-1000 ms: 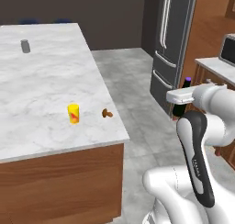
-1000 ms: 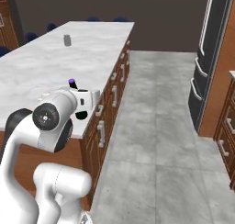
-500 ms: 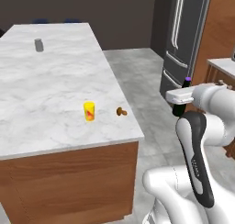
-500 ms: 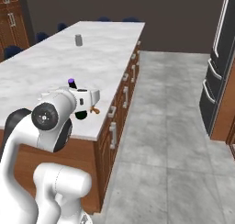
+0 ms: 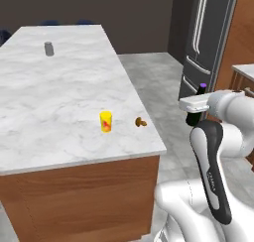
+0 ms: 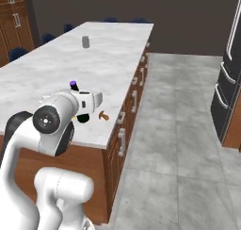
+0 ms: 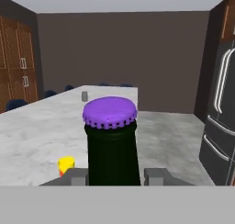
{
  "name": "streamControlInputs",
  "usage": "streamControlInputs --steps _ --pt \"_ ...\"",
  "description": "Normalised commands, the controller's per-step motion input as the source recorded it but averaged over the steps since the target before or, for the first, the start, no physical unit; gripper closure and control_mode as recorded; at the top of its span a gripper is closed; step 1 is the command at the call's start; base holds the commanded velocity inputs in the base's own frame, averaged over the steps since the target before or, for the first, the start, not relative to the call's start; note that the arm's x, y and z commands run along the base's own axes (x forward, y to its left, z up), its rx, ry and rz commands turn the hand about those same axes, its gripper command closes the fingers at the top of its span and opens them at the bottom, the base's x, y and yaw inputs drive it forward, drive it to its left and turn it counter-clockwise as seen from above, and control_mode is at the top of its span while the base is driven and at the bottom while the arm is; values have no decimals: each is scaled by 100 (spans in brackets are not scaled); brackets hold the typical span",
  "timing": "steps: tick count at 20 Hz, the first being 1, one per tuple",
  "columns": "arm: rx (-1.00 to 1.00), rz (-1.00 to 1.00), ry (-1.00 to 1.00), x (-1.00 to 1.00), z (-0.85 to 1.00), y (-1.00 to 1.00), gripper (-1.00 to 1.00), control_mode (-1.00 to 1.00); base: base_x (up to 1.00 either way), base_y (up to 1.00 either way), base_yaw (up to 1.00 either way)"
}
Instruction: Open the cabinet directly in front. Then move the beer and the cup to the dining counter with the jar on it.
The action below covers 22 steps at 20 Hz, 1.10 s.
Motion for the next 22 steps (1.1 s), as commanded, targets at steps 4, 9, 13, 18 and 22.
streamControlInputs --steps 4,9,13,18,22 --pt "0 0 0 0 0 0 100 100 23 37 2" --pt "0 0 0 0 0 0 100 100 42 37 1" --pt "0 0 0 0 0 0 100 100 41 35 0" --pt "0 0 0 0 0 0 100 100 34 34 0" --pt "0 0 0 0 0 0 100 100 41 37 0"
